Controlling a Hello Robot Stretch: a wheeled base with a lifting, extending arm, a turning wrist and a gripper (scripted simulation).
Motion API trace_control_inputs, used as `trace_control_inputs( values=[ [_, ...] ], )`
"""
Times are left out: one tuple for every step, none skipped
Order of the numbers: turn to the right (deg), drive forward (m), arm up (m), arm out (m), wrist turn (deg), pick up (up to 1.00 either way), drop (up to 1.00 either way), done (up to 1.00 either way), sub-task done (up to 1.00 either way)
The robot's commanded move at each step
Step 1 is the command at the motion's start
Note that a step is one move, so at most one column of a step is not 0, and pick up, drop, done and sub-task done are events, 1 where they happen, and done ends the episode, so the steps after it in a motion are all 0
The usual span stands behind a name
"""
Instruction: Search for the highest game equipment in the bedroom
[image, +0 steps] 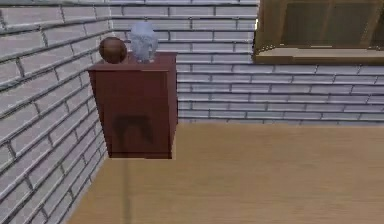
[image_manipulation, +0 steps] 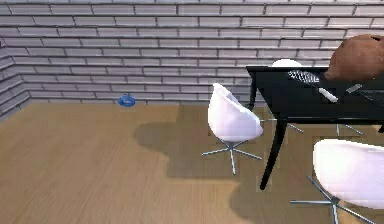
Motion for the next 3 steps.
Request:
trace_control_inputs(
  values=[
    [0.0, 1.0, 0.0, 0.0, 0.0, 0.0, 0.0, 0.0, 0.0],
    [9.0, 0.0, 0.0, 0.0, 0.0, 0.0, 0.0, 0.0, 0.0],
    [0.0, 0.25, 0.0, 0.0, 0.0, 0.0, 0.0, 0.0, 0.0]
  ],
)
